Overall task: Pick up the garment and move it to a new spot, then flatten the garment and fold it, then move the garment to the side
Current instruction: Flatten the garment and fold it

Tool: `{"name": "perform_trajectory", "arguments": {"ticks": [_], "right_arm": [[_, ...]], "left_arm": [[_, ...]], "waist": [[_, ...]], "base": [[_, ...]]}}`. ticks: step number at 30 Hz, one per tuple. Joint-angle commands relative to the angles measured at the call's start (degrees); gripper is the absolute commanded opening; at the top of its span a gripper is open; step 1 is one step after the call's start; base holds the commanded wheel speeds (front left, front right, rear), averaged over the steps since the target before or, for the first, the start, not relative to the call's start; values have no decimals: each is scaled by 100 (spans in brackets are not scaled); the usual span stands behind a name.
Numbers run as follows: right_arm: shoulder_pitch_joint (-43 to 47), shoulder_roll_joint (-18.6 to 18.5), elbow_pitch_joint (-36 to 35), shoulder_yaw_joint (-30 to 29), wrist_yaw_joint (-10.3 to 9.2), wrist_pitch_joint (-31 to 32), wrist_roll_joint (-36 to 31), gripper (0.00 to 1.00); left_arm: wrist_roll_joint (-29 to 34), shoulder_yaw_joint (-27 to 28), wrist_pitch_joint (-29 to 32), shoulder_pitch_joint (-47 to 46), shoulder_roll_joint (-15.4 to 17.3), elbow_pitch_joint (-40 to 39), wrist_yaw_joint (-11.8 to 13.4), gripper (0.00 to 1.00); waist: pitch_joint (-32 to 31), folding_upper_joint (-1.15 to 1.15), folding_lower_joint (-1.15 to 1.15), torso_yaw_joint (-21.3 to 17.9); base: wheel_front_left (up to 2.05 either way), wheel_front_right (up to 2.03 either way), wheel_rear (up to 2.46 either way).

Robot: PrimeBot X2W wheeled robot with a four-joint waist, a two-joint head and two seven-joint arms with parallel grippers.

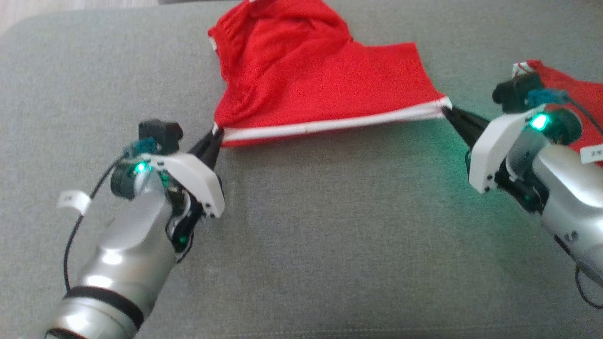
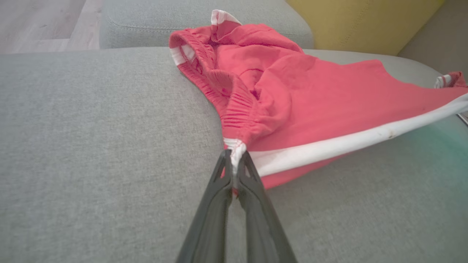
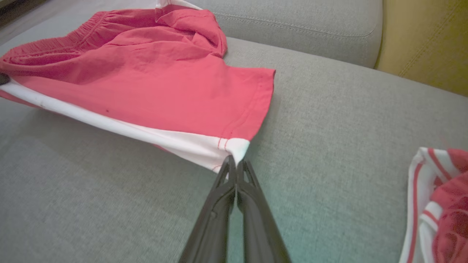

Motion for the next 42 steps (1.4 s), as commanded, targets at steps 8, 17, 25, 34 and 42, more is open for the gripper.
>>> {"name": "perform_trajectory", "arguments": {"ticks": [8,17,25,34,42], "right_arm": [[480,-497,-418,304,-5,162,565,0],[910,-853,-791,406,-5,504,1099,0],[1329,-1197,-1176,488,-5,912,1364,0],[1637,-1351,-1423,296,-5,1054,1469,100],[1689,-1382,-1392,-346,-5,445,1242,100]], "left_arm": [[-21,37,-124,452,179,-328,33,0],[-81,-88,-30,1026,222,-732,126,0],[-156,-165,169,1521,393,-1349,317,0],[-263,-190,372,1908,544,-1960,566,6],[-441,98,138,2037,577,-2355,840,100]], "waist": [[-479,0,1,-170],[-898,0,1,-248],[-1069,0,1,-293],[-1090,0,1,-295],[-1093,0,1,-233]], "base": [[0,0,0],[0,0,0],[0,0,0],[0,0,0],[0,0,0]]}}
